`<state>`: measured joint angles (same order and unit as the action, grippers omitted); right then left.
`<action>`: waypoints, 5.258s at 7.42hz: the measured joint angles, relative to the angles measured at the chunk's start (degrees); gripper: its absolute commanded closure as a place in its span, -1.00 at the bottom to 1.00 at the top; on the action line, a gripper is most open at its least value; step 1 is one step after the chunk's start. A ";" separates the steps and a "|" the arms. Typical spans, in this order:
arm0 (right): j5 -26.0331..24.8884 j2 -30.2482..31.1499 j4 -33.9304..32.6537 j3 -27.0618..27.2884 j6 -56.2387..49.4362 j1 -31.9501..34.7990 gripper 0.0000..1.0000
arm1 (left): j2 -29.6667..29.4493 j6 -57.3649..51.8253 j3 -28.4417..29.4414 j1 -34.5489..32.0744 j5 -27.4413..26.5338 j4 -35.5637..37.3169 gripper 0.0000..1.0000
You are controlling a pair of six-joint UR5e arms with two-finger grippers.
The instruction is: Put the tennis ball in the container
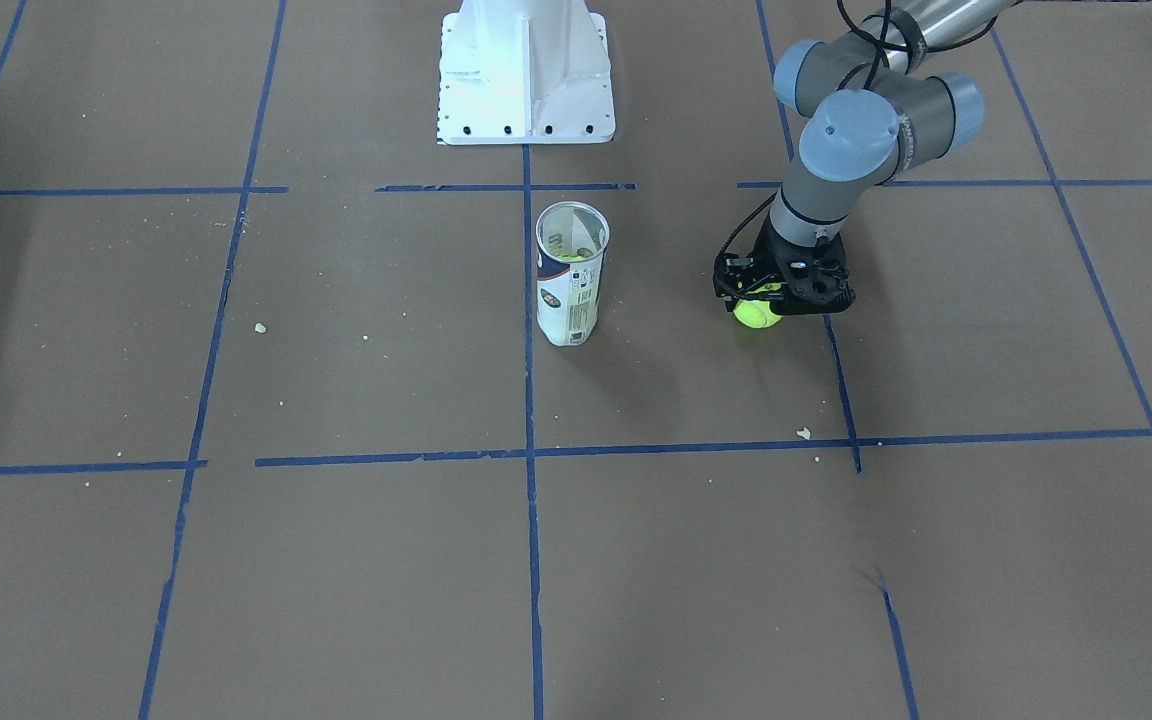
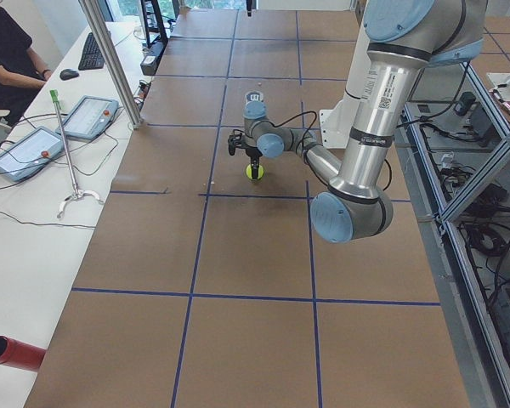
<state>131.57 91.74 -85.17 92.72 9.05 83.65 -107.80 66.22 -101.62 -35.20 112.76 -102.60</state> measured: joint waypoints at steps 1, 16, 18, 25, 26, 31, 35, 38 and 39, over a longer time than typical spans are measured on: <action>0.00 -0.01 0.00 0.00 0.00 -0.01 -1.00 | 0.03 -0.05 -1.55 -0.32 0.02 0.37 1.00; 0.00 0.01 0.00 0.00 0.00 0.00 -1.00 | -36.53 8.99 -3.83 -2.79 7.04 38.87 1.00; 0.00 0.01 0.00 0.00 0.00 0.01 -1.00 | -35.64 8.98 -2.81 -2.47 6.95 37.26 1.00; 0.00 0.01 0.00 0.00 0.00 0.00 -1.00 | -32.23 8.97 -3.20 -2.36 6.33 32.31 -1.00; 0.00 0.01 0.00 0.00 0.00 0.01 -1.00 | -31.99 8.98 -3.45 -2.35 6.33 31.96 -1.00; 0.00 -0.02 0.00 0.00 0.00 0.00 -1.00 | -24.04 -6.93 -13.00 -7.48 6.38 31.62 -1.00; 0.00 0.01 0.00 0.00 0.00 0.01 -1.00 | -9.14 -46.01 2.43 -31.08 15.02 16.65 -1.00; 0.00 0.01 0.00 0.00 0.00 0.02 -1.00 | 4.55 -63.27 8.03 -45.93 20.30 10.81 -1.00; 0.00 0.02 0.00 0.00 0.00 0.02 -1.00 | 9.79 -65.90 7.93 -49.41 22.30 10.62 -1.00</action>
<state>131.57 91.76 -85.17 92.72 9.05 83.67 -98.01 0.32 -93.70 -84.61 135.07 -91.99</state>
